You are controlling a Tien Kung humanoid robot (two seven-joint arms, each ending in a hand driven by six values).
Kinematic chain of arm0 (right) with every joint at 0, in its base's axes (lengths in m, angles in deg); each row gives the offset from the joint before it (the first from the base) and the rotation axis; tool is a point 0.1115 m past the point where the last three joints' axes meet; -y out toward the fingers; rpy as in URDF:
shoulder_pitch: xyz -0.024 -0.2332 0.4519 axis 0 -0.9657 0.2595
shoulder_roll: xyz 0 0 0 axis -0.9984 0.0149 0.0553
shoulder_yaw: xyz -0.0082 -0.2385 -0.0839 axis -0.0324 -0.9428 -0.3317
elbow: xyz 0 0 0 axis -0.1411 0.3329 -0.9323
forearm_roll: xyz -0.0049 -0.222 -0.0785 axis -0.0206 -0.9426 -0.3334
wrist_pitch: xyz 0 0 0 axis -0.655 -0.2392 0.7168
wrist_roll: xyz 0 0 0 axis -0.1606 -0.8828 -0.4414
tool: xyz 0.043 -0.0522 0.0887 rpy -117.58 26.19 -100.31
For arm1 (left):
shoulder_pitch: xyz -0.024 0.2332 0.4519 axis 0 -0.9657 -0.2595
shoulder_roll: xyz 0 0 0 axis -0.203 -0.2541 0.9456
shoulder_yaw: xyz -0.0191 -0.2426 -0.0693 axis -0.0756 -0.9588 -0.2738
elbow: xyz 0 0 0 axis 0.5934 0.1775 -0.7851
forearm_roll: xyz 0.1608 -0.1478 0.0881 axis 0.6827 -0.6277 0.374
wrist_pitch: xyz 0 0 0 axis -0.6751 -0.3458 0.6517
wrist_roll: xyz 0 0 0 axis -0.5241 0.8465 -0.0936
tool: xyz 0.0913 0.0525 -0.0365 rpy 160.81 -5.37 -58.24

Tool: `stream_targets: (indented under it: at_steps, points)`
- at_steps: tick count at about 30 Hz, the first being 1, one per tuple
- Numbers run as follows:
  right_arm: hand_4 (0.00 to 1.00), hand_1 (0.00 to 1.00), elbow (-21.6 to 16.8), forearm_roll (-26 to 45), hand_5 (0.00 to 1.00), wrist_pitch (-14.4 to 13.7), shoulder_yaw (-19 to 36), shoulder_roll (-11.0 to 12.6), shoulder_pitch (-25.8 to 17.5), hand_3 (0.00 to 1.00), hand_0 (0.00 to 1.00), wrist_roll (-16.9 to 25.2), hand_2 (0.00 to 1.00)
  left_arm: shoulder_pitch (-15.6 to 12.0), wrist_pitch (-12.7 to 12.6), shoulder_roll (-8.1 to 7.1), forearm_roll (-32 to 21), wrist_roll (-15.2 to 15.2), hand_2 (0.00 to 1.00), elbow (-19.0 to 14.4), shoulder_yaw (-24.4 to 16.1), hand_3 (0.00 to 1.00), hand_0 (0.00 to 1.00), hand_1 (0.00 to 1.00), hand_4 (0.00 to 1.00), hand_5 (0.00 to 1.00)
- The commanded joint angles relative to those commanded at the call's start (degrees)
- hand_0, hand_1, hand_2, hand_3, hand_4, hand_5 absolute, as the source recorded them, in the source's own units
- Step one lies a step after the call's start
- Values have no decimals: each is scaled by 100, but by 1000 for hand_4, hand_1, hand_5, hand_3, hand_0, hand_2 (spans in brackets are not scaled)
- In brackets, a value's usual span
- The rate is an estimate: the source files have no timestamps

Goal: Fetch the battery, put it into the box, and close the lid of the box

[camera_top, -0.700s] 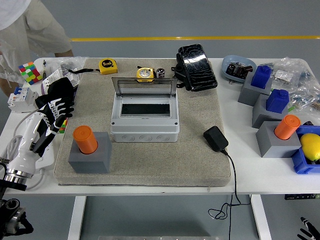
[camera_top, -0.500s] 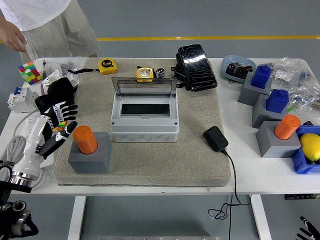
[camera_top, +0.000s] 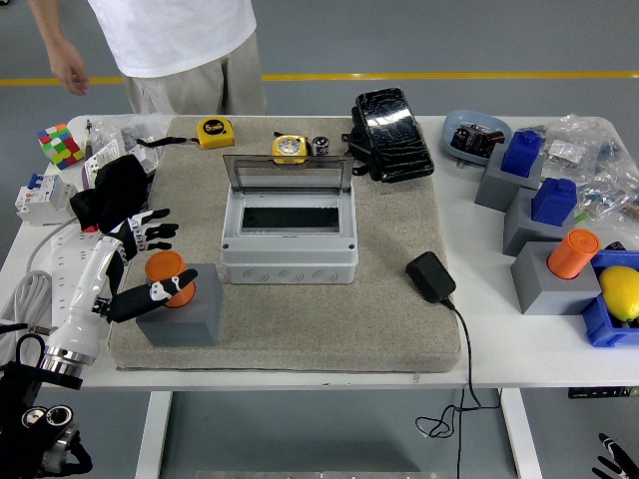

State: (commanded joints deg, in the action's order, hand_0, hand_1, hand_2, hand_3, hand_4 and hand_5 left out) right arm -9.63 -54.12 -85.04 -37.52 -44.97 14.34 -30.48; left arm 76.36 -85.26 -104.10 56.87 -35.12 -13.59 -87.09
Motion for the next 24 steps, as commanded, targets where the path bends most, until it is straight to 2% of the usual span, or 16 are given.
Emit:
stream_targets:
  at_steps: [3,4,15,16,21,22,24]
  points:
    - [922,681,0,17,488,-1,-14,-2,5,547,625,4,659,76,-17,13,-62,22,654,75,65,738,528,642,998,143]
    - [922,681,0,16,488,-1,-13,-3,5,546,625,3,659,101,-14,20,-82,31,590,100,87,701,496,604,998,7]
    - [922,681,0,21,488,0,-3,-11,-13,545,625,5,659,172,40,107,-215,169,556,215,229,686,481,571,998,2]
    - [921,681,0,23,487,0,-6,-9,-8,545,625,8,659,183,44,122,-245,193,523,227,246,657,485,525,998,2]
    - [921,681,0,31,487,-4,-27,-9,5,545,625,10,659,224,87,164,-363,254,523,264,281,657,485,525,998,2]
    - [921,681,0,34,487,-3,-32,-8,8,545,625,7,659,235,98,169,-390,263,511,269,288,624,508,512,998,2]
    - [921,681,0,47,487,-5,-57,-7,14,545,625,10,659,264,127,184,-472,283,511,280,307,624,508,512,998,2]
